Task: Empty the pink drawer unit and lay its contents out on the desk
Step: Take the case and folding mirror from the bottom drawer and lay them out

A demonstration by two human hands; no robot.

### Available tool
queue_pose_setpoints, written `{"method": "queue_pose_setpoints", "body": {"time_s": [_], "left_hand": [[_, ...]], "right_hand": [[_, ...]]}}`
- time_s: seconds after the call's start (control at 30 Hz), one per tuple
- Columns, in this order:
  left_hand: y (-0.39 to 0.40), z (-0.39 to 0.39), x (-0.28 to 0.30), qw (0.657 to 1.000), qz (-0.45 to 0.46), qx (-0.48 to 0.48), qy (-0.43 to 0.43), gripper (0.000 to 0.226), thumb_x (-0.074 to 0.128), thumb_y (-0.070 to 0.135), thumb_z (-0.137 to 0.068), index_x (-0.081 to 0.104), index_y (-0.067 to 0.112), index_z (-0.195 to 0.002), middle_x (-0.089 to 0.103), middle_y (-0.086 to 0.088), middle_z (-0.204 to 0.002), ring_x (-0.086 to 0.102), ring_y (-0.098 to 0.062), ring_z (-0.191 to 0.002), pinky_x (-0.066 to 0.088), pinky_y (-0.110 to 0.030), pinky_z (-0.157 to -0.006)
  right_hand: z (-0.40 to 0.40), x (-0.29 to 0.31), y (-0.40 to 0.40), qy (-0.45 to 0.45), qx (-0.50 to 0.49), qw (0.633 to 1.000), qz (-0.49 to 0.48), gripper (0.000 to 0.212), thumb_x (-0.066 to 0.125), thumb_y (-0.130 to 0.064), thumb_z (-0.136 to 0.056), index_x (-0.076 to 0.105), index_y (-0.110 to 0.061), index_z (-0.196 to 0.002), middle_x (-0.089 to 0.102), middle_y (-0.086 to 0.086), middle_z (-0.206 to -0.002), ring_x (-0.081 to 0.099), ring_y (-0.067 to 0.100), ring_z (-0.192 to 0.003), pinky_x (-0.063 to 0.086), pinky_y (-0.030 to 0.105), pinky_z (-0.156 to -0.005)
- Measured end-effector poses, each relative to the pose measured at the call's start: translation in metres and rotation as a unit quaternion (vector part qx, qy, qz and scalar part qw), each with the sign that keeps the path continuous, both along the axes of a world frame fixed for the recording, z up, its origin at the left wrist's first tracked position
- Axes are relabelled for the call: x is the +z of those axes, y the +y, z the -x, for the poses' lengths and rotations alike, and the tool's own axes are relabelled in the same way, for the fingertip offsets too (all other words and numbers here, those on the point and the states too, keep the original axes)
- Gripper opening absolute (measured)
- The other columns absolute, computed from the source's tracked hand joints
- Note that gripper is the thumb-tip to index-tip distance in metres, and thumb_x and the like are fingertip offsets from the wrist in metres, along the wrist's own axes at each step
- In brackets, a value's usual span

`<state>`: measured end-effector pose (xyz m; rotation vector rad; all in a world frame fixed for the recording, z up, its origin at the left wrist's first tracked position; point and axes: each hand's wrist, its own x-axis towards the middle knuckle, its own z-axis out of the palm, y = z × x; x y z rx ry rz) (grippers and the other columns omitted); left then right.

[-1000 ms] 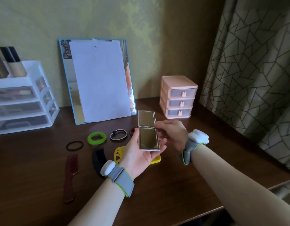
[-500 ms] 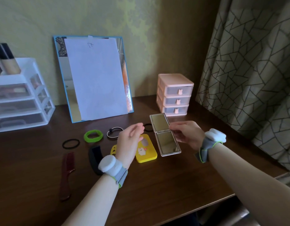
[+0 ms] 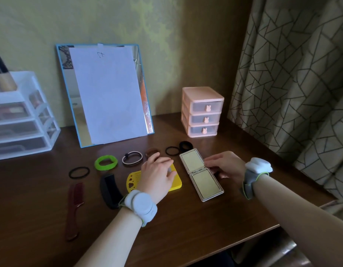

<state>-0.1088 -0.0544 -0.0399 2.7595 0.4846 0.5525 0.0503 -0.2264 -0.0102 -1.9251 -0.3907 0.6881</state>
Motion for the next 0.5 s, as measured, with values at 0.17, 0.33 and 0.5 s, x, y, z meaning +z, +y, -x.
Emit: {"method": "queue_pose_setpoints", "body": {"time_s": [0.17,0.33,0.5], "left_hand": [[0.0,0.001,-0.006,0.999,0.009,-0.002,0.033,0.043,0.051,0.04,-0.095,0.057,0.021,-0.133,0.053,0.009,-0.141,0.028,-0.019,-0.14,0.029,-0.037,-0.109],[0.003,0.0,-0.009,0.999,0.016,-0.011,0.027,0.037,0.052,0.038,-0.095,0.064,0.019,-0.124,0.055,0.008,-0.139,0.03,-0.02,-0.139,0.029,-0.037,-0.109],[0.004,0.0,-0.012,1.0,0.018,-0.017,0.016,0.034,0.053,0.039,-0.094,0.068,0.018,-0.116,0.057,0.007,-0.136,0.031,-0.021,-0.138,0.031,-0.037,-0.107]], "right_hand": [[-0.001,0.001,0.002,-0.009,0.019,0.999,0.026,0.011,0.073,-0.012,-0.082,0.076,-0.01,-0.092,0.07,0.0,-0.065,0.057,0.005,-0.048,0.037,0.016,-0.037],[0.0,0.002,0.006,-0.022,0.019,0.998,0.049,0.011,0.074,-0.013,-0.081,0.077,-0.008,-0.09,0.068,0.003,-0.068,0.054,0.008,-0.05,0.038,0.017,-0.039],[0.002,0.003,0.006,-0.029,0.01,0.998,0.048,0.015,0.074,-0.012,-0.081,0.075,-0.002,-0.091,0.069,0.01,-0.077,0.058,0.014,-0.058,0.048,0.023,-0.047]]}}
